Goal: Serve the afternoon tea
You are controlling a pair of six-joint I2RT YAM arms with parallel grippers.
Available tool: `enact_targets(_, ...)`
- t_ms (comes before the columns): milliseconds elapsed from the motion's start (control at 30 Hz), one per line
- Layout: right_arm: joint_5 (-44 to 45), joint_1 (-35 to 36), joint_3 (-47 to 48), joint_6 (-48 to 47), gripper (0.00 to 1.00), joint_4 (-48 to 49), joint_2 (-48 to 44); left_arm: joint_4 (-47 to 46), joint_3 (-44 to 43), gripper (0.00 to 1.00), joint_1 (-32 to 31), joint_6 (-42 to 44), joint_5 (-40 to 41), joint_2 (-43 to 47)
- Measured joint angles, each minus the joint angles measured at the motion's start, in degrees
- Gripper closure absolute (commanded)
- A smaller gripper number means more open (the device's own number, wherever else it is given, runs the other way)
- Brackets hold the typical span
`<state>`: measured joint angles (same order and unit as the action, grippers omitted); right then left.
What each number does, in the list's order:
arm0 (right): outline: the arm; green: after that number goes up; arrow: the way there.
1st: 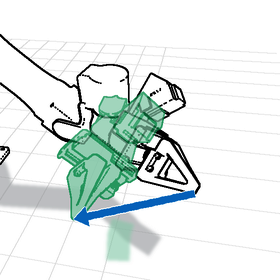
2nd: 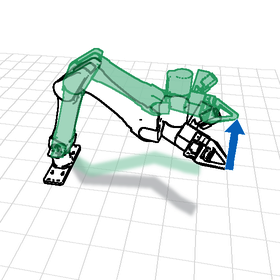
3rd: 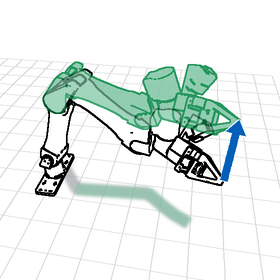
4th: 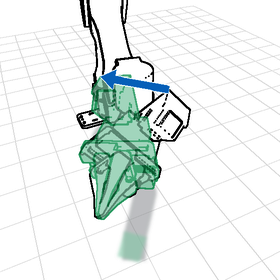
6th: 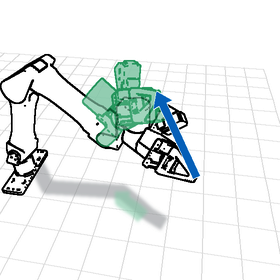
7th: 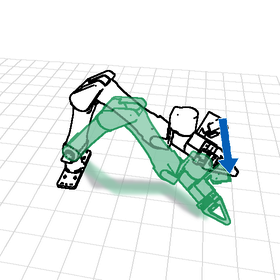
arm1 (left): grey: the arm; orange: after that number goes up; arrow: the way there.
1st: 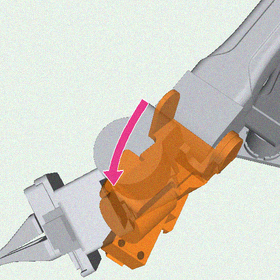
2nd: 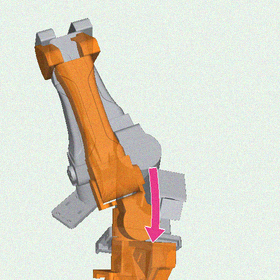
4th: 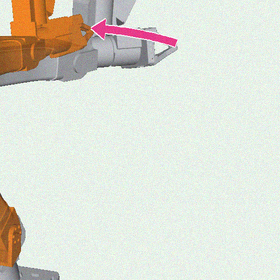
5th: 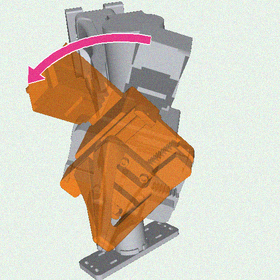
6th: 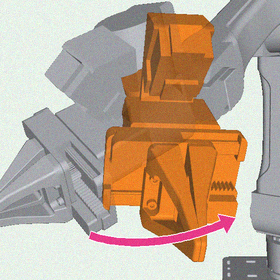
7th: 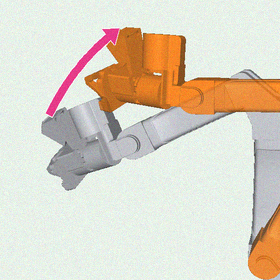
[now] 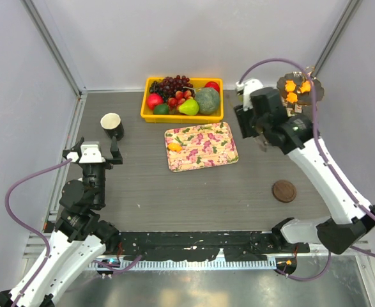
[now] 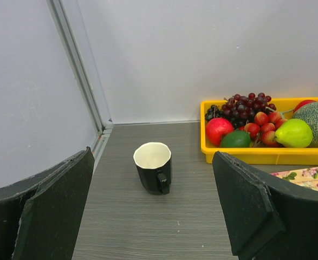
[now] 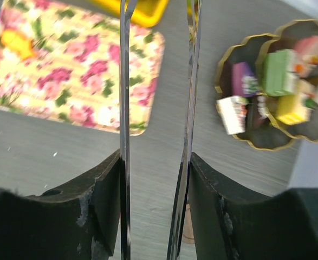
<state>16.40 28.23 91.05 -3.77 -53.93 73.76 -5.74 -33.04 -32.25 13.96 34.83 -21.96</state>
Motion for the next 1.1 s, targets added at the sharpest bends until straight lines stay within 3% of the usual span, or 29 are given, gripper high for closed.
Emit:
enact_targets(400,-7.3,15.5,-8.6,-0.7,0.49,10.5,17.8,0.0,0.0,0.01,0.0,0.0,0.0,0.0)
enact_targets(667,-10.1,17.7,-8.3,-3.8,0.47,13.1,27.6,0.0,0.0,0.01,0.0,0.0,0.0,0.0)
enact_targets(1100,-9.2,19.0,-4.8,-8.1,0.44,13.2,33.7,0.0,0.0,0.01,0.0,0.0,0.0,0.1)
